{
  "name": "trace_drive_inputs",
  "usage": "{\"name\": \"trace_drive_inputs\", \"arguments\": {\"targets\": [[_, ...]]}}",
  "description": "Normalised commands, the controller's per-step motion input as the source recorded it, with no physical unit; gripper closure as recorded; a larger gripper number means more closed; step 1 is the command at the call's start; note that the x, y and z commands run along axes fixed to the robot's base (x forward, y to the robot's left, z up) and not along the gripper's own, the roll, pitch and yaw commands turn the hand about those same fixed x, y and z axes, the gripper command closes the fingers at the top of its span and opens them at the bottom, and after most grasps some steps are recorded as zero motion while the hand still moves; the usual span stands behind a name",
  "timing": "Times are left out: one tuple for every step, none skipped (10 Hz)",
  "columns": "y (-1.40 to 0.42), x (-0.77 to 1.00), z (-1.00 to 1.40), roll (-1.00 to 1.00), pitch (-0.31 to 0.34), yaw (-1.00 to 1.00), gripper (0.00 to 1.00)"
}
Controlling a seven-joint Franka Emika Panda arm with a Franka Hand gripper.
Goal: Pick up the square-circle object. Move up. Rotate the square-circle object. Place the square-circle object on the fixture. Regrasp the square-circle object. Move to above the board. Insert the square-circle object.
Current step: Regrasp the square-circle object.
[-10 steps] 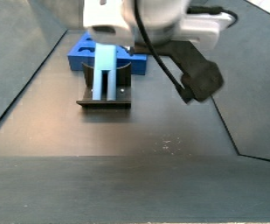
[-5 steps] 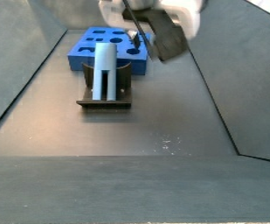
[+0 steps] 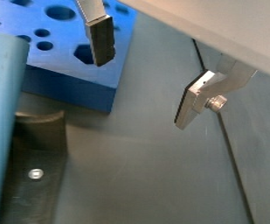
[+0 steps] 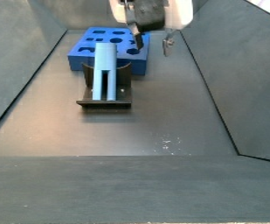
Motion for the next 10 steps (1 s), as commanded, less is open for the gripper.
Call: {"name": "trace_drive_inputs", "arguments": {"targets": [[-0.02,-0.04,0.00,1.00,-0.255,-0.94,0.00],[-0.01,-0.04,0.00,1.00,-0.252,-0.95,0.00],[-0.01,-0.03,-0.01,1.00,-0.241,-0.96,0.00],[0.00,-0.04,-0.01,1.00,-0.227,-0.97,0.00],[-0.01,-0.05,-0.01,1.00,-0.189,-0.99,0.00],[-0.01,-0.04,0.00,1.00,-0.159,-1.00,0.00],[-0.01,-0.03,0.00,0.98,-0.033,-1.00,0.00],[-0.01,-0.03,0.00,0.98,0.038,-1.00,0.00],[-0.01,-0.01,-0.01,0.98,0.215,-1.00,0.00],[-0.02,0.00,-0.03,0.99,0.392,-1.00,0.00]]}}
